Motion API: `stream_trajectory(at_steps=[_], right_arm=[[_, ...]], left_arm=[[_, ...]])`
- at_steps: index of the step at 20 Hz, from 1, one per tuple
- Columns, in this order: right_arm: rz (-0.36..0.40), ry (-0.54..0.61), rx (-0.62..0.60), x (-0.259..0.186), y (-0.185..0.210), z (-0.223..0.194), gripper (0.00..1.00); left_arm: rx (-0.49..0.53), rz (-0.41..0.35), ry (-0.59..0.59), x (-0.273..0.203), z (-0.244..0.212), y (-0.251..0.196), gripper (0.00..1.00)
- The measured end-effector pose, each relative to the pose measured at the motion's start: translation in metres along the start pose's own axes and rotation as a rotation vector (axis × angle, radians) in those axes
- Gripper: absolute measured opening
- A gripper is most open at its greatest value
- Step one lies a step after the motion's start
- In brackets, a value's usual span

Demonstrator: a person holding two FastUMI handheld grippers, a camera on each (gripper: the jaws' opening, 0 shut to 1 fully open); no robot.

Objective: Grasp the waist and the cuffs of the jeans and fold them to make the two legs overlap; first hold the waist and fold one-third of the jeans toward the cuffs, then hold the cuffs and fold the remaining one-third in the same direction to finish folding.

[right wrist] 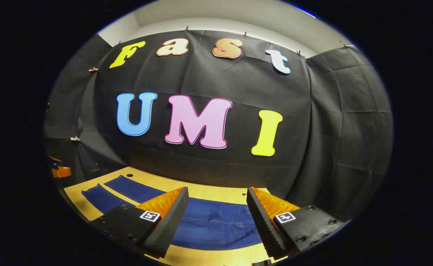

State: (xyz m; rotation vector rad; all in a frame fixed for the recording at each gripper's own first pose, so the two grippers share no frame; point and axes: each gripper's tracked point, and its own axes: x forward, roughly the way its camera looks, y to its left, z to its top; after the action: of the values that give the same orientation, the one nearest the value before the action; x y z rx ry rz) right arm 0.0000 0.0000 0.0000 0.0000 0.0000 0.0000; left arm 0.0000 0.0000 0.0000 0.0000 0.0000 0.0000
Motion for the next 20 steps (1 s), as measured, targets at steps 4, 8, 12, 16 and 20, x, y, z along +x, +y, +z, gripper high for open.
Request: stream_trajectory(at_steps=[4,8,12,16,20], right_arm=[[-0.008,-0.003,-0.002,0.006,-0.003,0.000,0.94],[-0.022,-0.012,-0.008,0.009,-0.007,0.002,0.94],[-0.030,-0.010,-0.005,0.012,-0.010,0.003,0.96],[-0.027,-0.007,-0.003,0.015,-0.006,0.002,0.96],[-0.021,0.000,-0.013,0.015,-0.006,-0.001,0.94]], left_arm=[[0.059,0.025,0.022,0.008,-0.007,0.018,0.93],[0.077,0.043,0.045,0.015,-0.012,0.030,0.96],[0.014,0.034,0.015,0.012,-0.003,0.026,0.97],[0.008,-0.002,-0.014,0.014,0.000,0.015,0.93],[0.125,-0.038,0.015,0.032,-0.011,0.028,0.96]])
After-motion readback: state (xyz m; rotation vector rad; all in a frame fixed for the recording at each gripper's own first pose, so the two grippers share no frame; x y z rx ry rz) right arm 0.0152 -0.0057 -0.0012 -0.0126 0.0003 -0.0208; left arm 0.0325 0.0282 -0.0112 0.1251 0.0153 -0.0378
